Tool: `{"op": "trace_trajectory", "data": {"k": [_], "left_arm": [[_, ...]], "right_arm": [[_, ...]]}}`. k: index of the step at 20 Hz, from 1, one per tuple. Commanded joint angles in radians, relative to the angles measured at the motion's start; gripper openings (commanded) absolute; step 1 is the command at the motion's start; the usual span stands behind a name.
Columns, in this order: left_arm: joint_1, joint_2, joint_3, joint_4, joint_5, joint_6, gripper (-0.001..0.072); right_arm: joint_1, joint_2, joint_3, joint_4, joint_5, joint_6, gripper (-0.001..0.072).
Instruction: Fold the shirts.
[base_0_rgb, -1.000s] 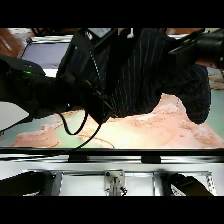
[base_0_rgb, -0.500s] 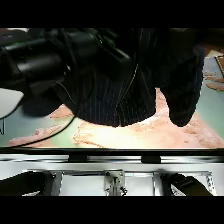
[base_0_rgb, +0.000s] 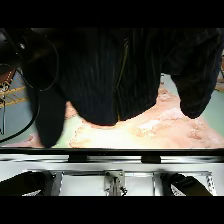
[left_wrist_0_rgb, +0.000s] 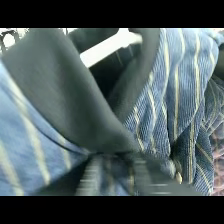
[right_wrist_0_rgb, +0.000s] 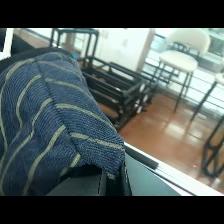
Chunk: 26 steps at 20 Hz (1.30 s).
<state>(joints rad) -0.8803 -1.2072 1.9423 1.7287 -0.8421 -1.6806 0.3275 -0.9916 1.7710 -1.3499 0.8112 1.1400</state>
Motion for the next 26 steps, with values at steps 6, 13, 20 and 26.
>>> {"op": "trace_trajectory", "data": {"k": [6, 13, 20, 26], "left_arm": [[-0.006, 0.020, 0.000, 0.000, 0.061, 0.002, 0.0491], [0.001, 0.000, 0.000, 0.001, 0.164, -0.019, 0.0483], [0.036, -0.124, 0.000, 0.019, 0.347, -0.010, 0.0546], [0.118, -0.143, 0.000, 0.019, 0.366, -0.035, 0.0720]], "right_arm": [[0.000, 0.002, 0.000, -0.116, 0.026, 0.049, 0.0093], [-0.001, 0.006, 0.000, -0.510, 0.029, 0.160, 0.0093], [0.000, 0.004, 0.000, -0.150, 0.050, 0.088, 0.0093], [0.000, -0.031, -0.001, -0.050, 0.071, 0.020, 0.0093]]}}
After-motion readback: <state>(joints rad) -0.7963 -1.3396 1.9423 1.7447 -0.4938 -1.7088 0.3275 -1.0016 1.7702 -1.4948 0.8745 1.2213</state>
